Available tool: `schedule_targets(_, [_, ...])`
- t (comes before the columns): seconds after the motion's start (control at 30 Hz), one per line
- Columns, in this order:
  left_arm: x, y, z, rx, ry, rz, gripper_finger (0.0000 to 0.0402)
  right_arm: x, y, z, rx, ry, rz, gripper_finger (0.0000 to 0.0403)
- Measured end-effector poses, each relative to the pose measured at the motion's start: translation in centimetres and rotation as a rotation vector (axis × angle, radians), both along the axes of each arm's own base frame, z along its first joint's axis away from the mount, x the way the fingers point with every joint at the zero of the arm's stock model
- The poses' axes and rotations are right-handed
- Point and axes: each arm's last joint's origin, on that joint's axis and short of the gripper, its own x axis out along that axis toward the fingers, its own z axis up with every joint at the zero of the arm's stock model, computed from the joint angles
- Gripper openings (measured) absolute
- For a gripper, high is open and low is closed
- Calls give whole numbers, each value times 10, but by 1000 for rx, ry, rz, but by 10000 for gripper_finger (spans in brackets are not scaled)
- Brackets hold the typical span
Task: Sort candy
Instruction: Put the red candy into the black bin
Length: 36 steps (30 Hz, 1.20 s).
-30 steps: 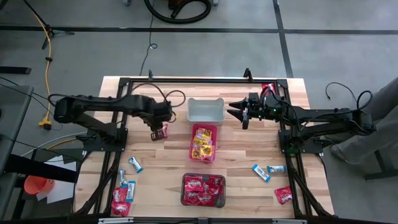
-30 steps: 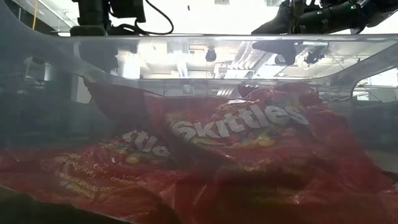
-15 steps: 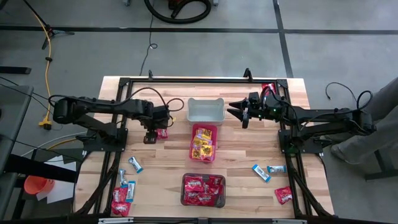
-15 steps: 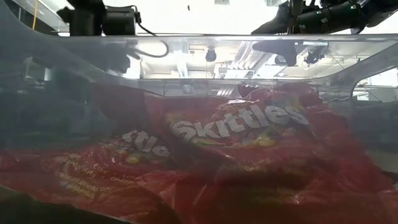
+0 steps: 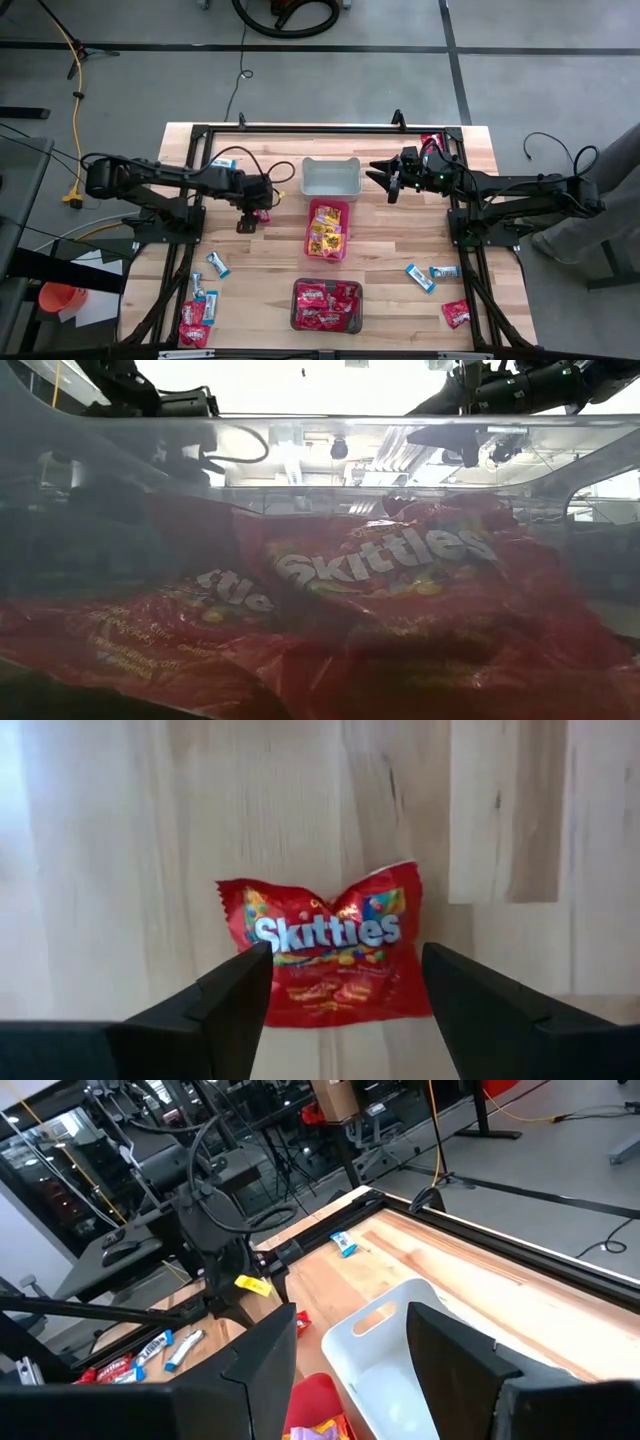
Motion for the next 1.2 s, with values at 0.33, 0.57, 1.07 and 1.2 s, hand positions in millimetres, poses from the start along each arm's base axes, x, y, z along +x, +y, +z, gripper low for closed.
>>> schedule_targets(0.33, [1,1,-21,10,51,50,245,0,0,0,11,-2,-2,184])
schedule_targets(0.57, [9,2,-17,-13,46,175,136,0,0,0,-11,6,11,184])
schedule_targets(1.07, [25,2,155,-240,-729,387,7,3,11,19,-58,-190,315,181])
schedule_targets(1.2, [22,-3,185,-255,-1005,410,4,2,18,32,-102,-318,364,181])
